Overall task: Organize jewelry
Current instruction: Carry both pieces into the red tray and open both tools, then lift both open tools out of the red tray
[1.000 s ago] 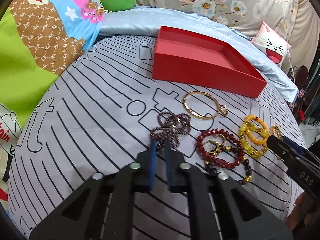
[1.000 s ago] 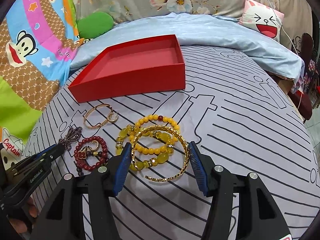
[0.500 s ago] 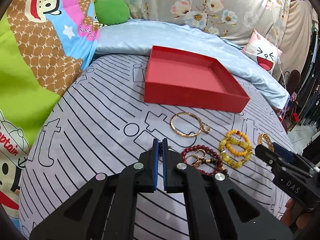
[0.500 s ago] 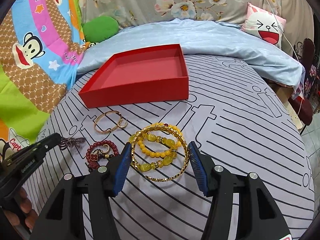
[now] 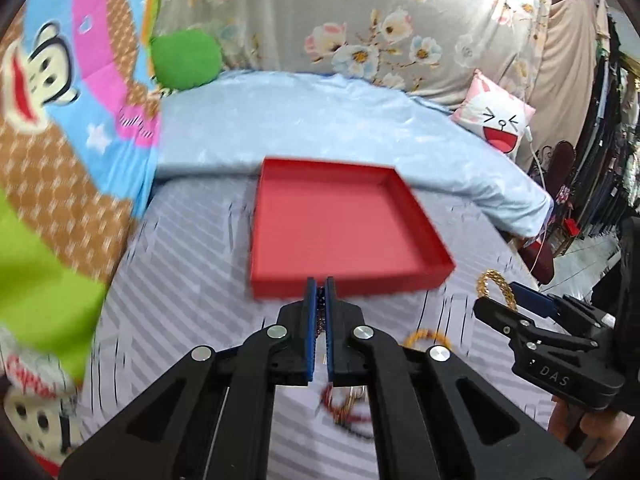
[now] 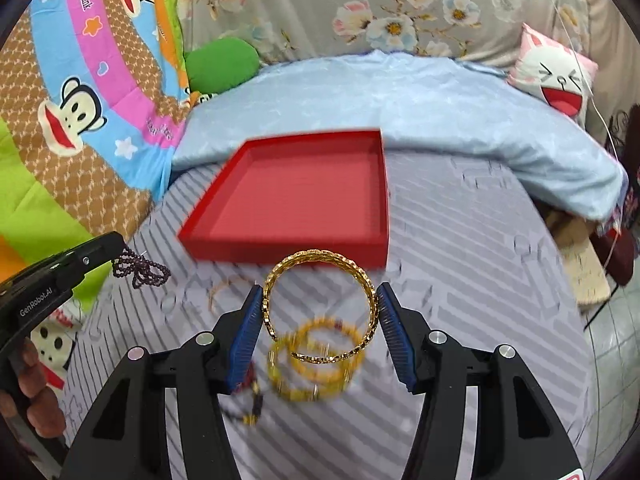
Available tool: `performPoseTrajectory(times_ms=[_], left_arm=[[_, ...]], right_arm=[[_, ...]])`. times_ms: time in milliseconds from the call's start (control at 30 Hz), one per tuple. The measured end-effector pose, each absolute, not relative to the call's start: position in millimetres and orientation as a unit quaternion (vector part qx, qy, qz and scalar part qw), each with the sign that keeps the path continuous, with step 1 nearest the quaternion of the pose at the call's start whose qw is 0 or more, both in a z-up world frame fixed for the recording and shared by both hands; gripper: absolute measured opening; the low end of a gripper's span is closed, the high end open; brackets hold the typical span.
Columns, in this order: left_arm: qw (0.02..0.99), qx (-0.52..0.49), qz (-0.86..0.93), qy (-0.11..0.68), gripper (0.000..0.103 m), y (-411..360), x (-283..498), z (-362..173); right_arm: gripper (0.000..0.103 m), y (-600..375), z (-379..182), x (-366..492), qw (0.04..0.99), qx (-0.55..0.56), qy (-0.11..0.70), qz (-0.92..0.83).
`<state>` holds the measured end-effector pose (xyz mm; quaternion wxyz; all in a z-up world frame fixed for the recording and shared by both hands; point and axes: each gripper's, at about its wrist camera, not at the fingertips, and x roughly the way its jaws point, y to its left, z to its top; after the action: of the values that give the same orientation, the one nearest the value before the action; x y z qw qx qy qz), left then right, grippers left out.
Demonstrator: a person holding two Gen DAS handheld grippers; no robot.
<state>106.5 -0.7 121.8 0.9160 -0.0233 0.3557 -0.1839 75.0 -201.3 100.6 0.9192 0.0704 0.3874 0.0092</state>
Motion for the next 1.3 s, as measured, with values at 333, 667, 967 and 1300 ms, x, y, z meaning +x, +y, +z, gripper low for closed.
performPoseTrajectory(times_ms=[333, 667, 967, 1300], left_arm=[[0.894, -0.016, -0.215, 0.392, 0.003, -36.3, 239.2, 119.2], [0.86, -0.006, -0.215, 0.462, 0.003, -59.7, 336.3, 66.3], [0.847, -0.014, -0.202, 0.492, 0.004, -65.7, 390.1, 42.5], [0.865, -0.035, -0.172, 0.47, 0.043, -53.0, 399.8, 47.3]], right_arm=[[0.055, -207.9, 96.8, 207.0, 0.902, 0.051, 0.428, 0.034], [0.055, -216.0, 50.8, 304.6, 0.869, 0.047, 0.491, 0.037], [0.055, -220.4, 21.5, 350.9, 0.848, 0.03, 0.528, 0.022], [0.064, -231.5, 36.1, 347.7, 0.87, 0.049, 0.491, 0.004]])
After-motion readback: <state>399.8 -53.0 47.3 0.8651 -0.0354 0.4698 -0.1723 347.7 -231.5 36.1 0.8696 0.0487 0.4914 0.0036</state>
